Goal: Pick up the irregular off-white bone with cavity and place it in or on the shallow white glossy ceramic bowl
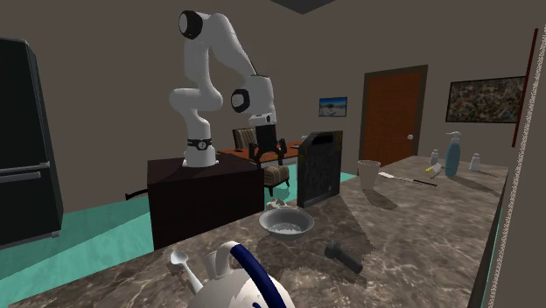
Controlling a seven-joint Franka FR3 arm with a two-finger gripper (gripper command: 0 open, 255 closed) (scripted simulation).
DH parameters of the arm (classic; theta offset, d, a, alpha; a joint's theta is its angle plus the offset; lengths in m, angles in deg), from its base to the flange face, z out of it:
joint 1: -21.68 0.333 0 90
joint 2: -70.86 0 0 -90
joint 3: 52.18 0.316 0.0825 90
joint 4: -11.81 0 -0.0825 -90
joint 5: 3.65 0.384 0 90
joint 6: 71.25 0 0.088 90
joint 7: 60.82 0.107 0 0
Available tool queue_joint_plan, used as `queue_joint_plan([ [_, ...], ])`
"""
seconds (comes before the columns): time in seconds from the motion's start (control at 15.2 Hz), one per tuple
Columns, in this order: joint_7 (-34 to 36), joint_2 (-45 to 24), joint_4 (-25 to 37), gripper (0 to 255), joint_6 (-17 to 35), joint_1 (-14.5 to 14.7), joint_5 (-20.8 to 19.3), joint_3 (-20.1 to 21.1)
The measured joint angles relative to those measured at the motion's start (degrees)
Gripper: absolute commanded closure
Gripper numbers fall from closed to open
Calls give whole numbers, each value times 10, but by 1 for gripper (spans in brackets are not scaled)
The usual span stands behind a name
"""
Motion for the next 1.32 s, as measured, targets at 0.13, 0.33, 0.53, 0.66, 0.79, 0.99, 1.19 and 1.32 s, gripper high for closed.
queue_joint_plan([
  [0.13, 36, -50, 24, 0, 21, 22, -37, -22],
  [0.33, 71, -117, 59, 0, 50, 55, -72, -56],
  [0.53, 83, -151, 75, 0, 68, 72, -84, -73],
  [0.66, 87, -168, 81, 0, 79, 80, -89, -82],
  [0.79, 91, -184, 87, 0, 90, 88, -93, -90],
  [0.99, 93, -191, 91, 0, 93, 91, -94, -93],
  [1.19, 93, -192, 91, 0, 94, 91, -94, -93],
  [1.32, 93, -192, 91, 255, 94, 91, -94, -94],
])
